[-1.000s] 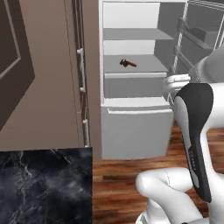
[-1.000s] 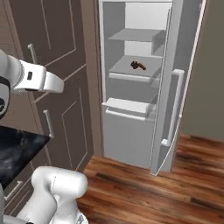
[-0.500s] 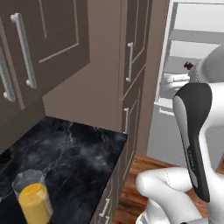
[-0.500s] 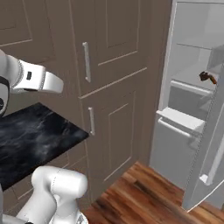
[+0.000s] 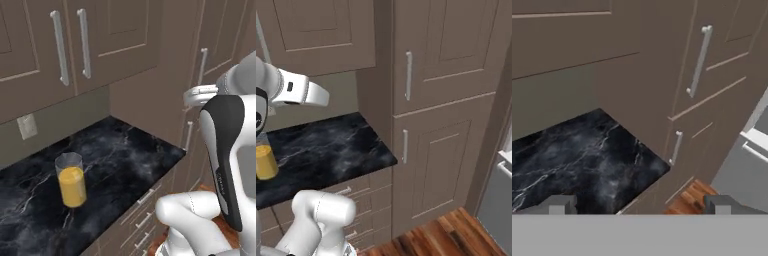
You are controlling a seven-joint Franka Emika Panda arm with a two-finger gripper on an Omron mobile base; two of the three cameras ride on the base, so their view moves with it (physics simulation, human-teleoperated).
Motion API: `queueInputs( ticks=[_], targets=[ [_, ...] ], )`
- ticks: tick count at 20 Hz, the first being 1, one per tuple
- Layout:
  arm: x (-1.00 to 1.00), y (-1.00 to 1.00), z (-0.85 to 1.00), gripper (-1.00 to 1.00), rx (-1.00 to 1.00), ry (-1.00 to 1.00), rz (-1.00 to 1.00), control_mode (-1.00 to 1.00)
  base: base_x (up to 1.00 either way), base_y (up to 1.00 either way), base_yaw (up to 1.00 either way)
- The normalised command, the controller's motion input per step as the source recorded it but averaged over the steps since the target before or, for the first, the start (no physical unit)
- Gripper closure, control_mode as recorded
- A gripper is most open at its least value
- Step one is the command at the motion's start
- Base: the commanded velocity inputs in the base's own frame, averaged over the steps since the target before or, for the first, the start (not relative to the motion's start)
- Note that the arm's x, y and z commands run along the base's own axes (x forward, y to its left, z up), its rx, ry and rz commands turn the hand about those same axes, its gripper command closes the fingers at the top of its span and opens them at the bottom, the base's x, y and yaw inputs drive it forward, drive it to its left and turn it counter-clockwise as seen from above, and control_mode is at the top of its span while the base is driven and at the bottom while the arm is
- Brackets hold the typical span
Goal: Move the grapes and kebabs from the top shelf to the second highest shelf to make space. Then, place the pitcher from the counter on the cleared top shelf.
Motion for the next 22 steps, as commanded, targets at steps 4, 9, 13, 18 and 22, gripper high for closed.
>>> queueInputs(
  ticks=[4, 9, 13, 18, 22],
  targets=[
    [0.00, 0.00, 0.00, -1.00, 0.00, 0.00, 0.00, 1.00, 0.28, -0.16, 0.50],
    [0.00, 0.00, 0.00, -1.00, 0.00, 0.00, 0.00, 1.00, 0.13, -0.09, 0.45],
    [0.00, 0.00, 0.00, -1.00, 0.00, 0.00, 0.00, 1.00, 0.09, 0.02, 0.29],
    [0.00, 0.00, 0.00, -1.00, 0.00, 0.00, 0.00, 1.00, 0.26, 0.24, 0.22],
    [0.00, 0.00, 0.00, -1.00, 0.00, 0.00, 0.00, 1.00, 0.34, 0.13, 0.31]
  ],
)
